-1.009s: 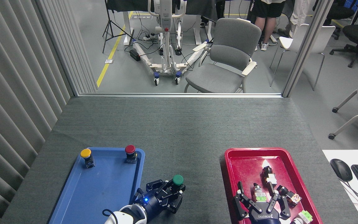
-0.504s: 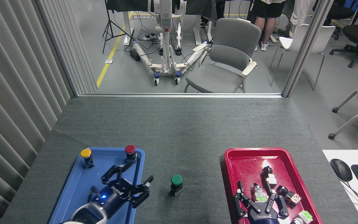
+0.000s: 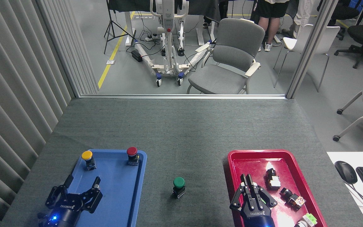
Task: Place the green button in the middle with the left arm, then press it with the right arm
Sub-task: 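Move the right hand from the red tray over the green button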
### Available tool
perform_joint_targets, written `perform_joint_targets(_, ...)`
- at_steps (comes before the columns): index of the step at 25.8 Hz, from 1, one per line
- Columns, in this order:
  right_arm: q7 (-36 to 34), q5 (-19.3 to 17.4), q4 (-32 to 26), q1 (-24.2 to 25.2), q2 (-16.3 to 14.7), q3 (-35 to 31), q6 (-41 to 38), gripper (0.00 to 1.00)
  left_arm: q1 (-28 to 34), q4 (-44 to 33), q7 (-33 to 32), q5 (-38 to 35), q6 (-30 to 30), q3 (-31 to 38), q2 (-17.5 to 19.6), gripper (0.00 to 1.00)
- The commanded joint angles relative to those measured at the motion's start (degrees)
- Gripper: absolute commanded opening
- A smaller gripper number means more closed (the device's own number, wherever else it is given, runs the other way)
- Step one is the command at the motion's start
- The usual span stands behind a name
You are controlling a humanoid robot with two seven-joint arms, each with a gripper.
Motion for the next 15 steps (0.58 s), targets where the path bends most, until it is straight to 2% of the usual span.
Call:
perform_joint_targets(1, 0.1, 0.7, 0.6, -0.9, 0.5, 2.1, -0.1, 0.0, -0.8, 2.3, 0.3, 0.2, 1.5, 0.4, 0.1, 0.99)
perform_joint_targets(6, 0.4, 3.7, 2.7, -1.5, 1.6, 4.1, 0.4, 0.0, -1.0, 2.1, 0.5, 0.2, 1.2, 0.4, 0.4, 0.99)
perform_joint_targets(9, 0.9, 4.1, 4.9, -2.9, 1.7, 5.8, 0.4, 0.0, -1.0, 1.8, 1.1, 0.2, 1.1, 0.4, 0.3, 0.99)
perform_joint_targets(15, 11.5, 4.1, 12.5, -9.4, 1.9, 11.9, 1.6, 0.0, -0.9, 0.8, 1.3, 0.2, 1.2, 0.4, 0.3, 0.99)
